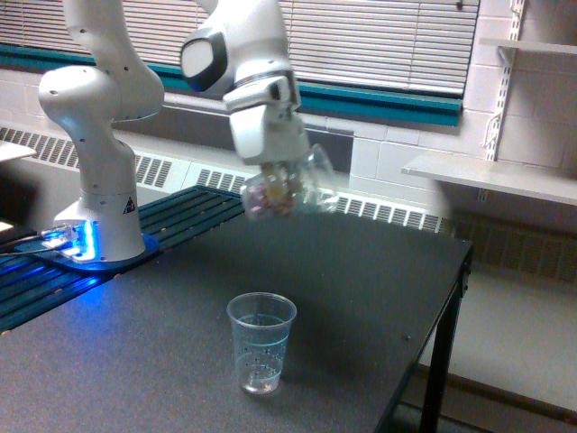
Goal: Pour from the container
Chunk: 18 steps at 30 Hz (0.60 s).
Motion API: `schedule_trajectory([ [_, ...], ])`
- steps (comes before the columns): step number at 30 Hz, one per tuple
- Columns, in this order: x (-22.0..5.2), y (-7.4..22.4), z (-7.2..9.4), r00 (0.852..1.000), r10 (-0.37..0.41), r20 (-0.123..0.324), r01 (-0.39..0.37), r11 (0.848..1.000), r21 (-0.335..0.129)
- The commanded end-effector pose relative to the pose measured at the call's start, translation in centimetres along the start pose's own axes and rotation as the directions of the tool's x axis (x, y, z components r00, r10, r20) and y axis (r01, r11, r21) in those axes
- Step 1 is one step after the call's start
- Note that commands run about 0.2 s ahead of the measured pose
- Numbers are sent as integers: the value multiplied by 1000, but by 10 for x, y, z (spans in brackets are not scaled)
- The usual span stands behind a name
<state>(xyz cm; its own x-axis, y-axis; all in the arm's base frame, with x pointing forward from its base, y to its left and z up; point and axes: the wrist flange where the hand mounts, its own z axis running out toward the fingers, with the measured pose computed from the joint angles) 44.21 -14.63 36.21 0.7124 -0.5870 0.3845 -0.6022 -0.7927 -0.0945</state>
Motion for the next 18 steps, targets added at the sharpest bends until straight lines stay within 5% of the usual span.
schedule_trajectory([
  [1,-8,21,4,999,50,4,-49,998,-28],
  [18,-14,43,28,997,69,20,-67,994,-85],
])
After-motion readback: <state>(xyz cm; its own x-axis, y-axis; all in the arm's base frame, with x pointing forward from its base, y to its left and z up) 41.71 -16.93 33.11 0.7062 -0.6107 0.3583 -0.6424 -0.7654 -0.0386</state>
